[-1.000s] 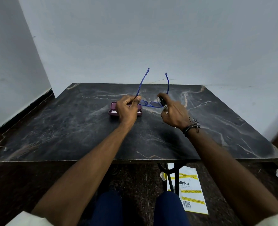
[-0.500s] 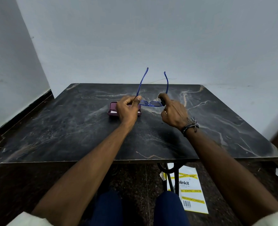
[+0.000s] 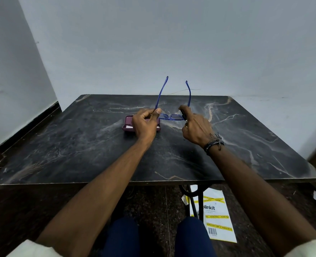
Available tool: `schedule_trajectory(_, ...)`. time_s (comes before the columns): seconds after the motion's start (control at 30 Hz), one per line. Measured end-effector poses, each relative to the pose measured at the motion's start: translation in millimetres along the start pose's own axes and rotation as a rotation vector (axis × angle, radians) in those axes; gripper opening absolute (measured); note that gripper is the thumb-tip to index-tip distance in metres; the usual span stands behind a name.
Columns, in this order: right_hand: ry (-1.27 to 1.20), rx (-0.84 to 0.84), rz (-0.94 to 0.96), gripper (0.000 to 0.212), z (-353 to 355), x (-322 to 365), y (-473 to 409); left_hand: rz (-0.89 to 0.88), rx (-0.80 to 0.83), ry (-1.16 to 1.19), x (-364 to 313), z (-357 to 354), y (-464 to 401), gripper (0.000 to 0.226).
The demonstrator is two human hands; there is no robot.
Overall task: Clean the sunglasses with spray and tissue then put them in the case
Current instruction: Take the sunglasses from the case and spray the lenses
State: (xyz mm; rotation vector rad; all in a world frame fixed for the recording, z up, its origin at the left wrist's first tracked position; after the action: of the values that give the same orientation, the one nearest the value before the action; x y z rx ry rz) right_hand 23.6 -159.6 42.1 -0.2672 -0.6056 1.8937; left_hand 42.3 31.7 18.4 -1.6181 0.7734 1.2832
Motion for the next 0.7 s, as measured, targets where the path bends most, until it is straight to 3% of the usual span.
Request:
schedule_trajectory(0.2, 0.004, 0.015, -0.01, 0.061, -2.0, 5.5, -0.4, -0.002, -0.001, -0.002, -0.3, -0.7, -0.7, 0.021)
schedule_trajectory(0.5, -0.064, -0.021, 0.126, 0.065, 6.4, 50.4, -11.0, 0.068, 0.001, 0.058, 11.2, -5.0, -0.2, 0.016)
schedule_trajectory(0.7, -0.073, 0.006, 0.151, 0.051, -0.7, 65.8, -13.3, 0.086, 0.003, 0.069, 15.5, -5.1, -2.2, 0.017)
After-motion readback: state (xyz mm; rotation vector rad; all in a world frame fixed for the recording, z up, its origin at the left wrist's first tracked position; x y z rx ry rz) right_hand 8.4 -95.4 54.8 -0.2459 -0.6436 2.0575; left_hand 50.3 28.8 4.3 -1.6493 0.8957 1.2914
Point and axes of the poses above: each hand's wrist, its own y-axis away from the middle knuckle, its own z-axis out of the back of the hand, x = y × z, the point moved 7 cm from there along -y, towards the middle knuckle, and after that the axes turned 11 degrees about z, right-handed, at the moved point
